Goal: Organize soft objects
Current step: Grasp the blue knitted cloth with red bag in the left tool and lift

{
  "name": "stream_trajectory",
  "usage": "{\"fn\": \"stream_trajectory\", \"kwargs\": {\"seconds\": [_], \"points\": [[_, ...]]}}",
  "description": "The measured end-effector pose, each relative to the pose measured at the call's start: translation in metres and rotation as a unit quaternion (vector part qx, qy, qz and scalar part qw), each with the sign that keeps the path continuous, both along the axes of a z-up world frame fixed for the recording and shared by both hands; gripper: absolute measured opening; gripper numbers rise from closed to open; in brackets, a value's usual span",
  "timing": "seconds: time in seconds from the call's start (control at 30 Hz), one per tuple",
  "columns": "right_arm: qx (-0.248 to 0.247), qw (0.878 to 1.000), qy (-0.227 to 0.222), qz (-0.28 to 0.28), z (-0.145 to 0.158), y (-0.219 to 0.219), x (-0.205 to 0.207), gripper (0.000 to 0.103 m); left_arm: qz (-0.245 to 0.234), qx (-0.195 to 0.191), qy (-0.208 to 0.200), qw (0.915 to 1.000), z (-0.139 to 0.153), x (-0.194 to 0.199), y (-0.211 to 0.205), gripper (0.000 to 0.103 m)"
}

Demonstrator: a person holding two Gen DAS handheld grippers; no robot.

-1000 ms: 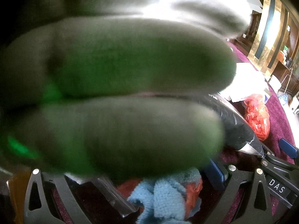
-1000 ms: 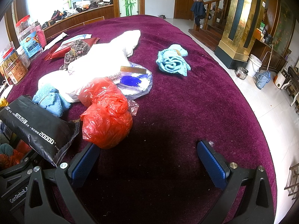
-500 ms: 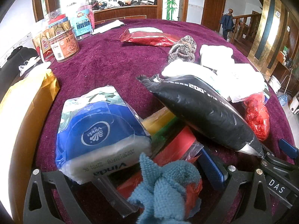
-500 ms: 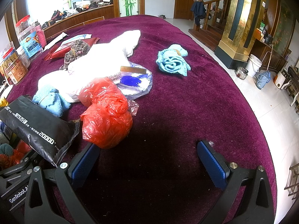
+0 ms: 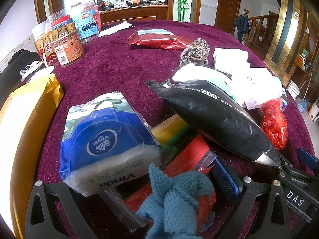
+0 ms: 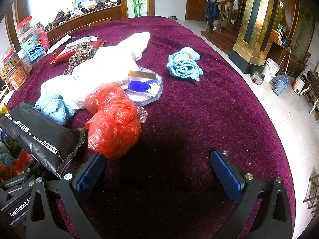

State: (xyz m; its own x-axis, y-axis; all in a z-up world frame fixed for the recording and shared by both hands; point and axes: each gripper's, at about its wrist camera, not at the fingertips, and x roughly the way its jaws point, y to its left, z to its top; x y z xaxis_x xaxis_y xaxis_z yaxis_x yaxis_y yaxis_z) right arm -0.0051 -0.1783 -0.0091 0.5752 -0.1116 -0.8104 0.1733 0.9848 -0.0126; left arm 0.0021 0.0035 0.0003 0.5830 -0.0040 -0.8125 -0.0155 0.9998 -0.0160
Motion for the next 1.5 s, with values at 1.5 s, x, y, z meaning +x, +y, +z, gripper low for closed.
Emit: {"fn": "stream_trajectory", "kwargs": {"seconds": [1.5], "points": [[0.106, 0.985, -0.132, 0.036, 0.038, -0.016, -0.034, 0.099, -0.017, -0.101, -0.110, 0.9886, 0.085, -0.111, 0.108, 0.103]]}}
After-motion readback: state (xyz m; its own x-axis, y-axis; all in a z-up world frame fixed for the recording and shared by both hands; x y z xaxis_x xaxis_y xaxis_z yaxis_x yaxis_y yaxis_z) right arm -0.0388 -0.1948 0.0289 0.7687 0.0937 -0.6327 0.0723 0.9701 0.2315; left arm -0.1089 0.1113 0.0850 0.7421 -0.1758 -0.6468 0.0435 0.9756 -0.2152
